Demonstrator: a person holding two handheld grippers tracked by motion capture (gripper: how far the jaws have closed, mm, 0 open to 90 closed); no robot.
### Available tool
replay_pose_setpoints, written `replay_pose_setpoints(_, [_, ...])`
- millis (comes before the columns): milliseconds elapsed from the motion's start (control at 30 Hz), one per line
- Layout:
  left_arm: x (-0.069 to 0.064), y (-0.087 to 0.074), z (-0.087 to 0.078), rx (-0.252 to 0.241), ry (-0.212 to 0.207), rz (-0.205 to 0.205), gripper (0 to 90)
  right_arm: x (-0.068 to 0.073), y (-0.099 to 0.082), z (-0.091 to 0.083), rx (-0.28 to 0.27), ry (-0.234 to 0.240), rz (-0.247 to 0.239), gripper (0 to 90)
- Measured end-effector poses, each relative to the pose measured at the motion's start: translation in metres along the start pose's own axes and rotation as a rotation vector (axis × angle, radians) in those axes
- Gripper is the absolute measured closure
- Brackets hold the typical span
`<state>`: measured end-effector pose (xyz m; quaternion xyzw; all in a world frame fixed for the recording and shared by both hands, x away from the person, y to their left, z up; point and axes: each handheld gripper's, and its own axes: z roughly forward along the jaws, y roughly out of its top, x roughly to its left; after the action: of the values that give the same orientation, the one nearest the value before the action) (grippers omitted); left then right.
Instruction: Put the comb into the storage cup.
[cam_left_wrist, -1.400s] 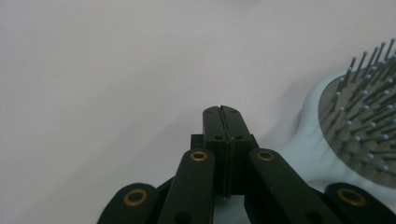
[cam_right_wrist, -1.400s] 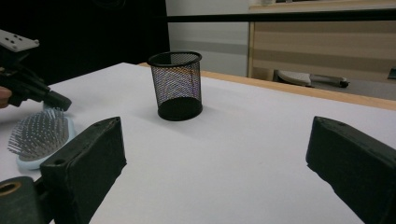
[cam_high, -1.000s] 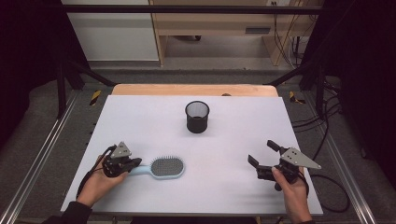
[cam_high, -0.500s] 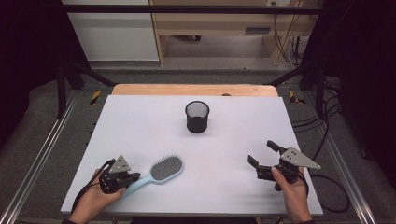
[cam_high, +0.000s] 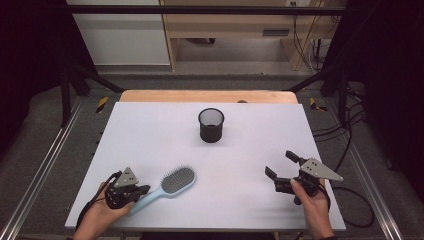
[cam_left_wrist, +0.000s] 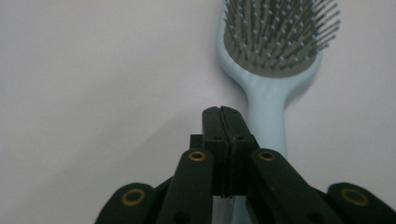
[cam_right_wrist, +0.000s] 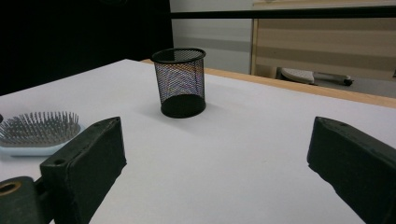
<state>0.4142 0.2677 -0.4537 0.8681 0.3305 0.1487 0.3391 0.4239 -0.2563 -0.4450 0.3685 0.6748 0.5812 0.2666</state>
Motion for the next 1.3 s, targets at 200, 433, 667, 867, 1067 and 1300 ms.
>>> replay_pose_setpoints(200, [-0.008,0.009,-0.009,-0.048,0.025,0.014,58.6,0.0,0.0,0.001,0.004,-0.003,-0.005,4.3])
replay_pose_setpoints(433, [-0.019,0.012,-0.002,-0.018,0.009,0.043,19.1,0.0,-0.001,0.001,0.006,-0.001,-0.004,4.2])
replay_pose_setpoints(667, [-0.024,0.013,0.014,0.061,-0.014,0.048,5.6,0.0,-0.001,0.001,0.01,-0.001,0.001,4.1])
replay_pose_setpoints(867, [-0.025,0.015,0.024,0.099,-0.034,0.043,10.3,0.0,-0.001,0.001,0.012,0.0,-0.001,4.1])
replay_pose_setpoints(1067, [-0.025,0.017,0.031,0.138,-0.063,0.04,30.2,0.0,-0.001,0.001,0.011,0.0,0.0,4.1])
replay_pose_setpoints(1300, [-0.024,0.018,0.03,0.14,-0.068,0.05,48.6,0.0,-0.001,0.001,0.014,0.001,0.0,4.1])
